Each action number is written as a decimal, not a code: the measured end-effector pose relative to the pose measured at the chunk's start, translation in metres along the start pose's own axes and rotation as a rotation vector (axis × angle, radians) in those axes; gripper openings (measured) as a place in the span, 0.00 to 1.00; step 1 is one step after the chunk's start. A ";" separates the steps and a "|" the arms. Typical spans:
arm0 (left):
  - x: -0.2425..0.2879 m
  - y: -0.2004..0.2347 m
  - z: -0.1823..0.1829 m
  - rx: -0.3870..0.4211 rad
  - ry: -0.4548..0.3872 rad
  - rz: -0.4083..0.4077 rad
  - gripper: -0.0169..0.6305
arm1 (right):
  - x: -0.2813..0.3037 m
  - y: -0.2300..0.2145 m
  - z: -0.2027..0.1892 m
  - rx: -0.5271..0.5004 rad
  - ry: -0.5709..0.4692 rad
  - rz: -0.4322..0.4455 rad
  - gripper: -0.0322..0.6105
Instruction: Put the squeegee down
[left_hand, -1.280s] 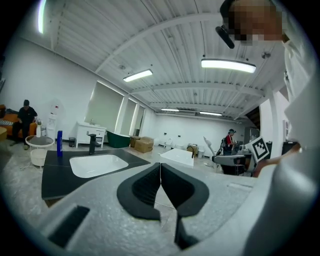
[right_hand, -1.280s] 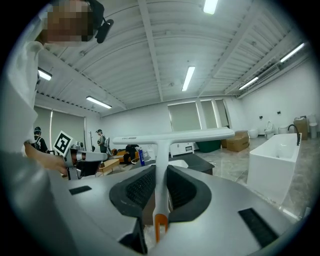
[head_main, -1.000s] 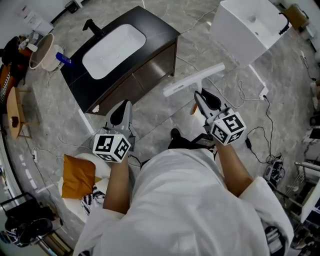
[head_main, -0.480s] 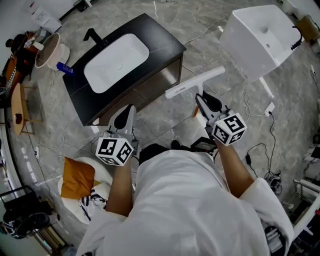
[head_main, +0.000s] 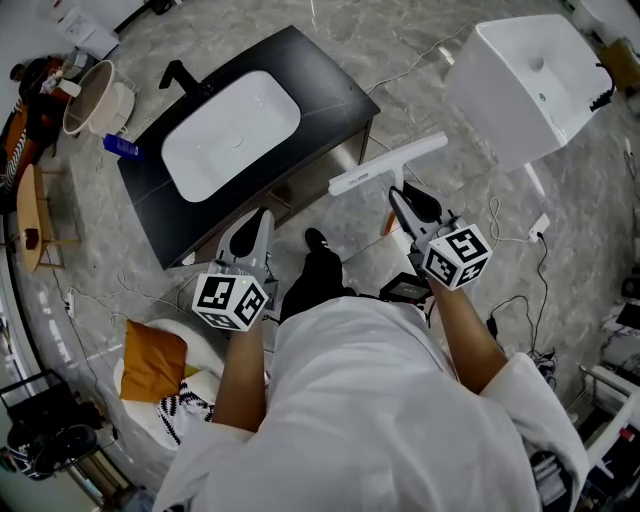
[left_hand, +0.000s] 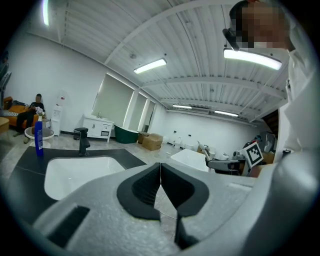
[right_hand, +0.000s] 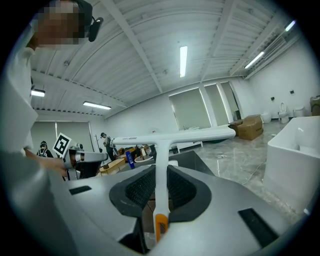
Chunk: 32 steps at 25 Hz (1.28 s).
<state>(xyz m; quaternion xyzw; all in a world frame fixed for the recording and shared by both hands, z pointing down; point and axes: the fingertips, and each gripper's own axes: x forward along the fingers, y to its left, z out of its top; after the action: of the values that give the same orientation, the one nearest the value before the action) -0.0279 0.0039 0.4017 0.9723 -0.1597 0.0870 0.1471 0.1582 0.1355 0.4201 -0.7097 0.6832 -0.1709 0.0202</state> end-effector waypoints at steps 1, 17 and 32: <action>0.008 0.005 0.003 -0.001 0.001 -0.004 0.05 | 0.007 -0.005 0.003 0.000 0.001 -0.002 0.16; 0.146 0.097 0.064 -0.010 0.006 -0.066 0.05 | 0.152 -0.079 0.077 -0.029 0.021 -0.019 0.16; 0.217 0.176 0.071 -0.097 -0.002 0.080 0.05 | 0.287 -0.126 0.102 -0.020 0.150 0.139 0.16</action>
<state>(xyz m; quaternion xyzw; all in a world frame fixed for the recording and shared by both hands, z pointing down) 0.1247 -0.2397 0.4274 0.9569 -0.2026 0.0839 0.1903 0.3090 -0.1571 0.4190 -0.6460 0.7320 -0.2149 -0.0260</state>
